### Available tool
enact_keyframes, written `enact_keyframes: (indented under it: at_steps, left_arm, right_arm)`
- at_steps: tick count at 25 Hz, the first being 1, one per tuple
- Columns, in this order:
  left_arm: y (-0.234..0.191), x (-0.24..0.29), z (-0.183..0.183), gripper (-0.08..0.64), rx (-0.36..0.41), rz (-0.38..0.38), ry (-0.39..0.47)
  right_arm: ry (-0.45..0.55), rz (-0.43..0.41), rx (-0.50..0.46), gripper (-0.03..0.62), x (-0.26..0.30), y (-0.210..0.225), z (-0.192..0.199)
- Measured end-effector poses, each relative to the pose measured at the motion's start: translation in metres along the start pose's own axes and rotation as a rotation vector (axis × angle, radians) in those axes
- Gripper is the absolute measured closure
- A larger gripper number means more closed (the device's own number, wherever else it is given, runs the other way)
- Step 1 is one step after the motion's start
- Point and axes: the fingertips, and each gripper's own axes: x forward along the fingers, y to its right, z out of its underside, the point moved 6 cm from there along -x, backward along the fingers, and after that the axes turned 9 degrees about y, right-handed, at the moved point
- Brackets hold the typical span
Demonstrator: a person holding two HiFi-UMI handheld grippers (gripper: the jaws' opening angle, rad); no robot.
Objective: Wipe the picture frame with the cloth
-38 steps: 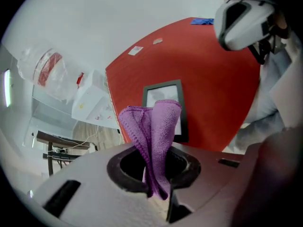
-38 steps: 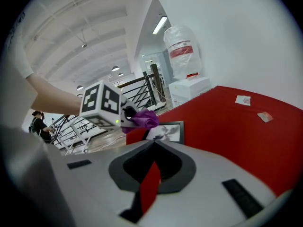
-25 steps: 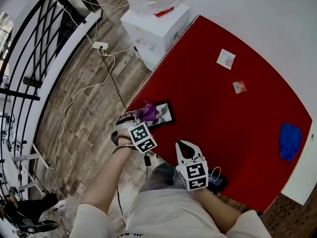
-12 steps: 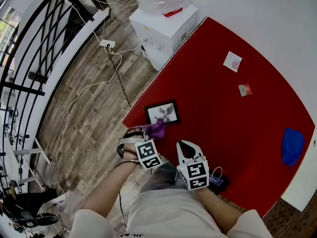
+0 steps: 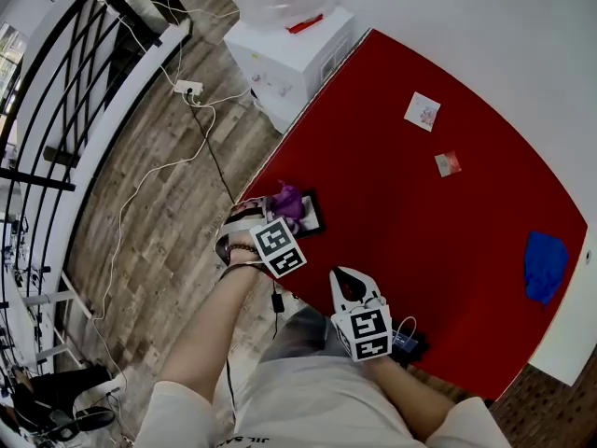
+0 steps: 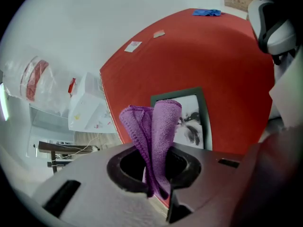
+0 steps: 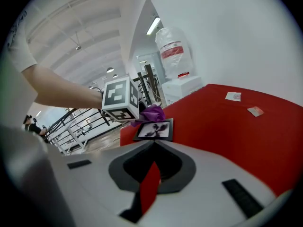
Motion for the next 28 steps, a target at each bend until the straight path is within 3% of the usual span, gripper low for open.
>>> enact_keyframes:
  at_steps: [6, 11, 16, 20, 28]
  left_arm:
    - [0.018, 0.000, -0.003, 0.500, 0.019, 0.037, -0.005]
    - [0.066, -0.021, -0.011, 0.500, 0.023, 0.123, 0.016]
    - [0.087, -0.034, -0.012, 0.499, 0.041, 0.125, 0.033]
    - [0.080, -0.034, -0.010, 0.500, 0.030, 0.108, 0.039]
    - [0.011, -0.008, -0.018, 0.500, -0.050, 0.010, 0.046]
  right_arm:
    - [-0.006, 0.029, 0.013, 0.588, -0.003, 0.015, 0.003]
    - [-0.004, 0.016, 0.016, 0.588, 0.001, 0.014, 0.002]
    - [-0.012, -0.001, 0.011, 0.588, 0.003, 0.010, 0.005]
    - [-0.013, -0.006, 0.008, 0.588, 0.003, 0.008, 0.006]
    - [-0.011, 0.025, 0.022, 0.588, -0.004, 0.015, 0.009]
